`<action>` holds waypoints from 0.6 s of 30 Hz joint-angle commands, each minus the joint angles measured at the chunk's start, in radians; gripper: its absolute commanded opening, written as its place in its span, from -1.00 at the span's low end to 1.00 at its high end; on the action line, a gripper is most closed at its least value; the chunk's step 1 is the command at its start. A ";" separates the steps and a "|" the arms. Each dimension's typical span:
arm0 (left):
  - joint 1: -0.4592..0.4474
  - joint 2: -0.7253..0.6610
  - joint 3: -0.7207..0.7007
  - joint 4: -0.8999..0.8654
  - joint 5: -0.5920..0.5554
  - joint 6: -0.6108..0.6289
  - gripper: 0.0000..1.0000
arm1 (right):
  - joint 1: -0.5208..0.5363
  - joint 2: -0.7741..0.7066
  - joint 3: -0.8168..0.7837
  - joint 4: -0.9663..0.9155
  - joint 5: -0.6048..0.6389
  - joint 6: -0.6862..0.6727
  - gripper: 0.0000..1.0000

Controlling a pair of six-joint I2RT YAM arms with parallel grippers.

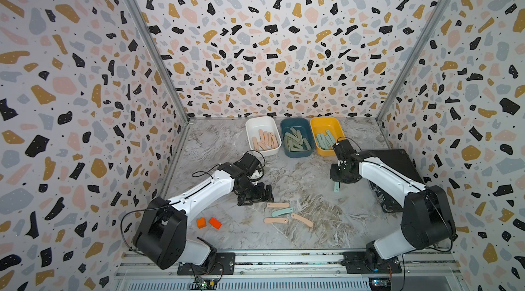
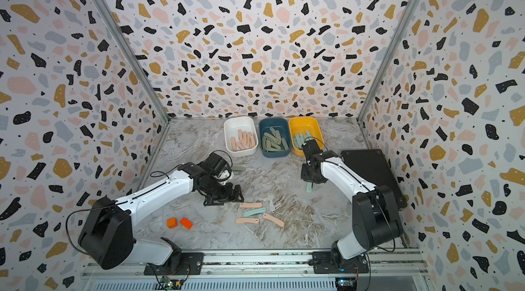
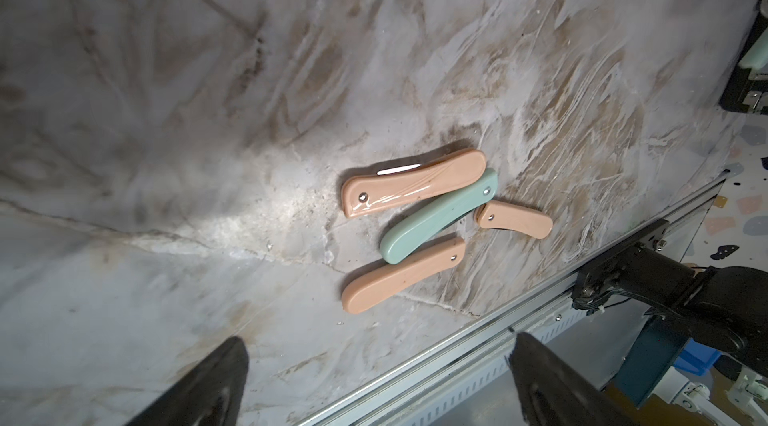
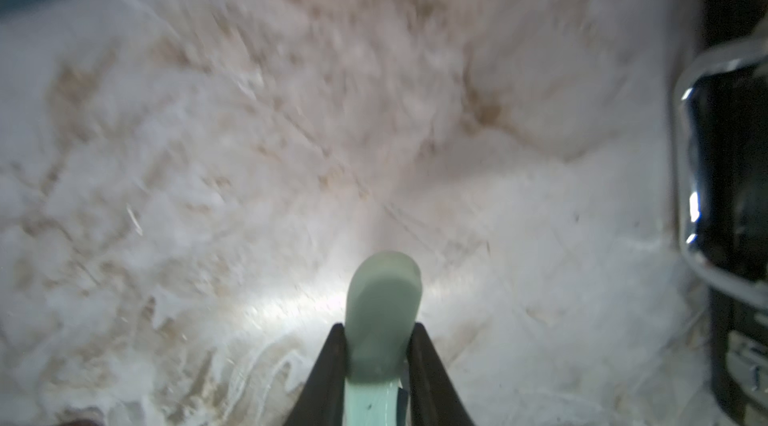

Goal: Place the fruit knives into the storage box by color
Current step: Place the fruit knife in the storage box.

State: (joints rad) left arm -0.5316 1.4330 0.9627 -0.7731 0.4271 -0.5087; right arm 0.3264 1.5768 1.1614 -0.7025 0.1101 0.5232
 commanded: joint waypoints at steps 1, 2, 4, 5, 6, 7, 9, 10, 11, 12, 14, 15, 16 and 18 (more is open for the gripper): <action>0.008 0.035 0.045 -0.028 0.012 0.038 0.98 | -0.032 0.093 0.193 0.012 0.038 -0.092 -0.79; 0.008 0.044 0.051 -0.029 0.018 0.045 0.98 | -0.040 0.137 0.256 0.037 0.021 -0.122 -0.79; 0.008 0.053 0.059 -0.030 0.024 0.062 0.98 | -0.051 0.215 0.364 0.091 0.000 -0.210 -0.78; 0.007 0.055 0.062 -0.030 0.024 0.071 0.98 | -0.057 0.260 0.418 0.120 0.003 -0.245 -0.77; 0.007 0.056 0.066 -0.034 0.025 0.082 0.98 | -0.063 0.301 0.473 0.136 -0.001 -0.273 -0.76; 0.006 0.059 0.073 -0.038 0.028 0.098 0.98 | -0.073 0.357 0.537 0.141 -0.010 -0.300 -0.76; 0.003 0.068 0.087 -0.048 0.034 0.121 1.00 | -0.092 0.472 0.683 0.105 -0.040 -0.325 -0.76; -0.002 0.080 0.097 -0.057 0.035 0.131 0.97 | -0.099 0.536 0.761 0.077 -0.059 -0.340 -0.76; -0.006 0.087 0.102 -0.061 0.038 0.141 0.94 | -0.102 0.583 0.818 0.055 -0.068 -0.355 -0.74; -0.011 0.096 0.108 -0.069 0.045 0.153 0.91 | -0.104 0.630 0.874 0.034 -0.071 -0.368 -0.72; -0.016 0.107 0.116 -0.083 0.049 0.170 0.88 | -0.105 0.698 0.939 0.025 -0.092 -0.388 -0.64; -0.016 0.109 0.116 -0.091 0.047 0.182 0.87 | -0.107 0.725 0.962 0.027 -0.104 -0.395 -0.60; -0.016 0.107 0.117 -0.097 0.042 0.190 0.87 | -0.107 0.751 0.987 0.022 -0.111 -0.397 -0.56; -0.016 0.104 0.120 -0.100 0.035 0.202 0.87 | -0.107 0.789 1.036 0.001 -0.122 -0.399 -0.47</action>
State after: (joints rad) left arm -0.5430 1.5410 1.0569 -0.8310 0.4591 -0.3580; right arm 0.2180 2.3611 2.1204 -0.6285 0.0242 0.1677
